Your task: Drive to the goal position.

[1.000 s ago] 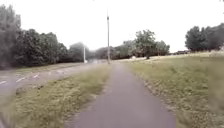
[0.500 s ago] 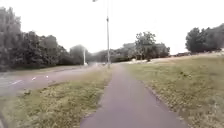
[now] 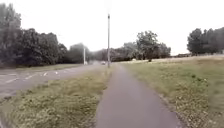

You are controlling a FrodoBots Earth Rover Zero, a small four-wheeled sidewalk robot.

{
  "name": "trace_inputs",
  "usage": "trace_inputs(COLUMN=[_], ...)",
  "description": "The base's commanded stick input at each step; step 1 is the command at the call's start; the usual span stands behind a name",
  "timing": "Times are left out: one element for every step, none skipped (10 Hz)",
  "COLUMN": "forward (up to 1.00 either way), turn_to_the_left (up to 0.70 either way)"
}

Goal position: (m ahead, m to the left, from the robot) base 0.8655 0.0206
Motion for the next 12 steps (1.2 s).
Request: trace_inputs(forward=[1.00, 1.00, 1.00, 1.00, 1.00, 1.00, 1.00, 1.00, 1.00, 1.00, 1.00, 1.00], turn_to_the_left=[0.00, 0.00, 0.00, 0.00, 0.00, 0.00, 0.00, 0.00, 0.00, 0.00, 0.00, 0.00])
